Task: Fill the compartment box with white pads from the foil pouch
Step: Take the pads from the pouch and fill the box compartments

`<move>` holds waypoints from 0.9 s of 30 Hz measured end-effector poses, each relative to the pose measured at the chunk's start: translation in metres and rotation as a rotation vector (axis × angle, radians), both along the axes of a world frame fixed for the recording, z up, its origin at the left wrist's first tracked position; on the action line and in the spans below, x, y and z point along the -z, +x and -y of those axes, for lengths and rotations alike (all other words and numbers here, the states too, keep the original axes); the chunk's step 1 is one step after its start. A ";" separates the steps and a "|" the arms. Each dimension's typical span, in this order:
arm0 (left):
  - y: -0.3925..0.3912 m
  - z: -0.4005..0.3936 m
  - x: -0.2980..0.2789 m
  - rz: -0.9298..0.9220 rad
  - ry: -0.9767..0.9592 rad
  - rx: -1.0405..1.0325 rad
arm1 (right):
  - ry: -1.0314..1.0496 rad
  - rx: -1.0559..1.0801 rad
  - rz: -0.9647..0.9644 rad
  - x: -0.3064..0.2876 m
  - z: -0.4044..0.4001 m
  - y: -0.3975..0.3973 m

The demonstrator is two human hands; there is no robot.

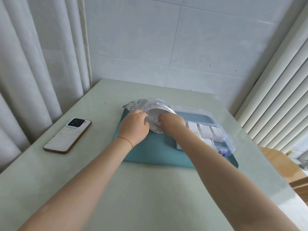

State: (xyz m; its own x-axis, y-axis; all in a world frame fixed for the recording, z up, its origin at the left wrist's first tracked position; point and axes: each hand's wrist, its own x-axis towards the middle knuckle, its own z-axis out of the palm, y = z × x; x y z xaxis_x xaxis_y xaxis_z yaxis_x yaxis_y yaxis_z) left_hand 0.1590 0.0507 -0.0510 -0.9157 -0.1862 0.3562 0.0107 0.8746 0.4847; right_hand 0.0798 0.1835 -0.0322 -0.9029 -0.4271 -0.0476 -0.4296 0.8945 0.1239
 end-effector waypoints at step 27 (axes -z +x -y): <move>-0.006 -0.059 -0.004 0.286 1.145 0.283 | -1.232 -0.044 0.628 -0.014 -0.103 0.020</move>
State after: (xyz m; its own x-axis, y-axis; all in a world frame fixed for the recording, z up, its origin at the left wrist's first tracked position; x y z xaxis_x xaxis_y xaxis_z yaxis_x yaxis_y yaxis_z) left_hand 0.1531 0.1100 -0.0468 -0.9936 -0.0411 -0.1053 -0.1019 -0.0772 0.9918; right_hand 0.1003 0.2866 -0.0180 -0.8556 -0.5176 -0.0123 -0.1489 0.2687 -0.9516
